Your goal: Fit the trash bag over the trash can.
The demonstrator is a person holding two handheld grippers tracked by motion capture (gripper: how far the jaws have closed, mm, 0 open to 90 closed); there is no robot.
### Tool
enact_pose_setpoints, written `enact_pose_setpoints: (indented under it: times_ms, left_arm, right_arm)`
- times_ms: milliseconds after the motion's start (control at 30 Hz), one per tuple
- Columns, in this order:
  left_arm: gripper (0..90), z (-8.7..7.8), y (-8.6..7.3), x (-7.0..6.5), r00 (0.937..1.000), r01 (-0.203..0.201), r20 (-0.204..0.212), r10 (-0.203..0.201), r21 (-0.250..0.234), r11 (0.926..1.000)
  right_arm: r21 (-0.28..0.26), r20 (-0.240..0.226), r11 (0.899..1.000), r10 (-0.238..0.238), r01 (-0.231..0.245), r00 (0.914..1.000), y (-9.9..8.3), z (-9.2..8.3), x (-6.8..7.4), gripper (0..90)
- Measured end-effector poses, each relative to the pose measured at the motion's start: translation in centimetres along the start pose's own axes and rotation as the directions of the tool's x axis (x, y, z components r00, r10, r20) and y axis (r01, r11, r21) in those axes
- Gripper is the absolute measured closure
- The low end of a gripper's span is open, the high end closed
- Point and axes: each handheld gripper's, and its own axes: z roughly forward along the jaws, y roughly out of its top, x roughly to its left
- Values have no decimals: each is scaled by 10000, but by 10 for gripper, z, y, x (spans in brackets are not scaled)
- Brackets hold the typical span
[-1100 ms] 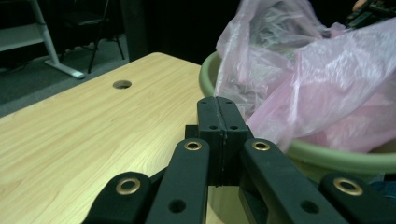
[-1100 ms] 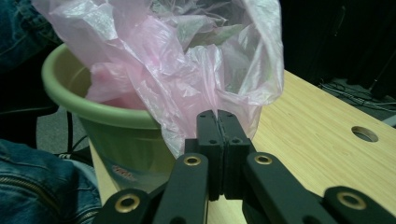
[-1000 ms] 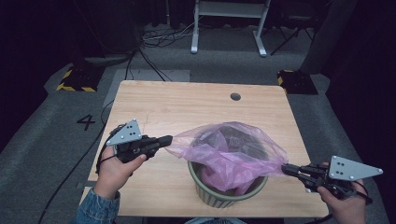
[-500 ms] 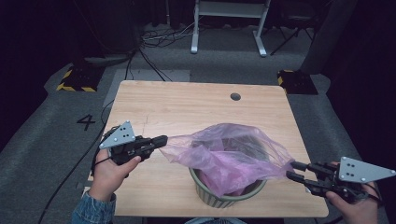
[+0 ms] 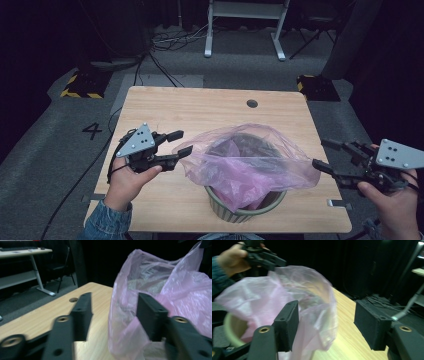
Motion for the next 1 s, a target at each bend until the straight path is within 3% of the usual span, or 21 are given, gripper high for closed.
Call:
enact_pose_setpoints:
  times_ms: [133,267,367,600,700,733,767,833,933,1000]
  left_arm:
    - [360,4,0,4,9998,26,-186,-23,156,9999]
    - [354,7,-3,8,9996,81,-261,-73,299,9995]
    - [350,10,-6,10,9997,156,-194,-148,419,9990]
    - [389,17,-9,12,9999,141,78,-147,711,9974]
    - [459,21,-12,12,9996,184,212,-200,740,9971]
    - [480,22,-13,12,9993,236,277,-256,716,9972]
    - [500,25,-15,12,9990,236,357,-261,679,9974]
    - [521,26,-15,12,9990,191,388,-218,698,9974]
    - [574,28,-14,12,9988,137,453,-167,659,9977]
    - [633,28,-13,11,9985,107,522,-140,625,9980]
  right_arm:
    - [277,249,9995,152,-159,9996,5,13,-11,312]
    - [451,216,9984,323,-332,9992,5,24,-17,258]
    - [614,317,9969,480,-499,9983,5,34,-23,231]
    - [953,49,9931,680,-681,9977,7,55,-31,228]
    - [1328,-125,9887,718,-696,9973,3,64,-32,295]
    - [1573,-298,9856,680,-625,9972,-2,69,-33,441]
    - [1681,-395,9840,665,-589,9970,-4,71,-33,504]
    - [1764,-477,9824,711,-617,9963,-7,72,-33,544]
    - [1951,-810,9781,896,-724,9927,-12,77,-34,532]
    - [1908,-956,9782,1015,-819,9902,-14,79,-32,462]
